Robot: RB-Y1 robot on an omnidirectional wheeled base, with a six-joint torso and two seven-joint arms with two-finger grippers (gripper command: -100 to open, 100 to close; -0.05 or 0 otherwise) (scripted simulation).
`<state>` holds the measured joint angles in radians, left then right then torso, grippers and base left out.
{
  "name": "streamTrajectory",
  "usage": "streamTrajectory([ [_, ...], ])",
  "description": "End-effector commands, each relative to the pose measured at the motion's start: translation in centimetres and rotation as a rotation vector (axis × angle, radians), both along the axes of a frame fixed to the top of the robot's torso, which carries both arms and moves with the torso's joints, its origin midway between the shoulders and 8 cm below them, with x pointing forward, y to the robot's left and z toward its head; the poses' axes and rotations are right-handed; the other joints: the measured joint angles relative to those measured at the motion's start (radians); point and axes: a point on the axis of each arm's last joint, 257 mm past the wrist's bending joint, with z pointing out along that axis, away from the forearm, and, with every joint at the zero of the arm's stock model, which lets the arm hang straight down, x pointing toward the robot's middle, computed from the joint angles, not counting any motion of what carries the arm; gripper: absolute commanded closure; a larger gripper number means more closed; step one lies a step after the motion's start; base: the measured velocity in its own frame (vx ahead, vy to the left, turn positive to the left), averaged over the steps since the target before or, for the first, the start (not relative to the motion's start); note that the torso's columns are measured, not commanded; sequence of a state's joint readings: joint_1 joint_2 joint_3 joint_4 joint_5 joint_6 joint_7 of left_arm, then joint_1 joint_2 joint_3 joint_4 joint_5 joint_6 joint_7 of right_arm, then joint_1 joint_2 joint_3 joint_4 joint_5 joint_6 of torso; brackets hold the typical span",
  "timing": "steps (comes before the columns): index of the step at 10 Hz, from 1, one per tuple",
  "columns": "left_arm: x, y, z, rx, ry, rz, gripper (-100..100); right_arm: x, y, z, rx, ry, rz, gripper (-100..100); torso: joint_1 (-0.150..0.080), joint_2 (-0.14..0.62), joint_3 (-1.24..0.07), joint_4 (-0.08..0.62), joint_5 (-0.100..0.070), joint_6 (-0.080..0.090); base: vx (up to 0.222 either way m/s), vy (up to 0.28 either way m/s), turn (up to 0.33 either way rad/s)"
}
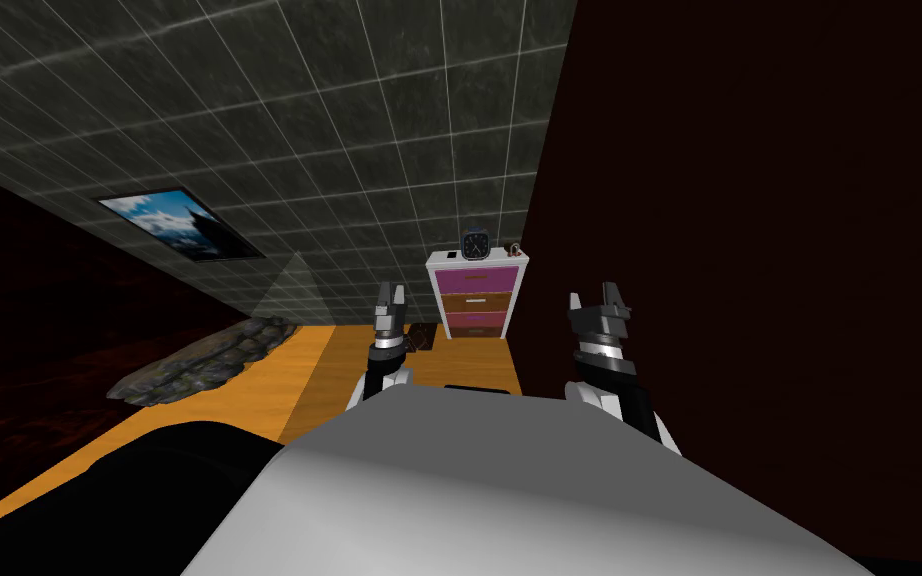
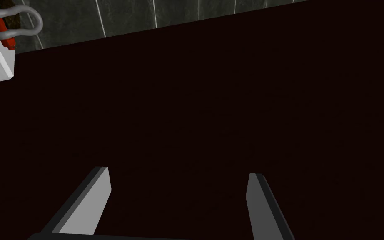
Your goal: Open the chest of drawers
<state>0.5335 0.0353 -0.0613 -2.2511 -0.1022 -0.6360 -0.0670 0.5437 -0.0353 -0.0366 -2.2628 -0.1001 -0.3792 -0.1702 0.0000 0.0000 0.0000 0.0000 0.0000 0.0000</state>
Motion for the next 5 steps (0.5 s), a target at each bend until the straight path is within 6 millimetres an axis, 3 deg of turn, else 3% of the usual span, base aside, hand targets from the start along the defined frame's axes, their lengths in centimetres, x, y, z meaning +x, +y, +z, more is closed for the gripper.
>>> streamTrajectory([
  [1, 0.0, 0.0, 0.0, 0.0, 0.0, 0.0, 0, 0.0, 0.0, 0.0, 0.0, 0.0, 0.0, 0, 0.0, 0.04, -0.082, 0.041, 0.0, 0.0, 0.0, 0.0, 0.0],
  [5, 0.0, 0.0, 0.01, 0.0, 0.0, 0.0, 0, 0.0, 0.0, 0.01, 0.0, 0.0, 0.0, 0, 0.0, 0.322, -0.644, 0.322, 0.0, 0.0, 0.0, 0.0, 0.0],
])
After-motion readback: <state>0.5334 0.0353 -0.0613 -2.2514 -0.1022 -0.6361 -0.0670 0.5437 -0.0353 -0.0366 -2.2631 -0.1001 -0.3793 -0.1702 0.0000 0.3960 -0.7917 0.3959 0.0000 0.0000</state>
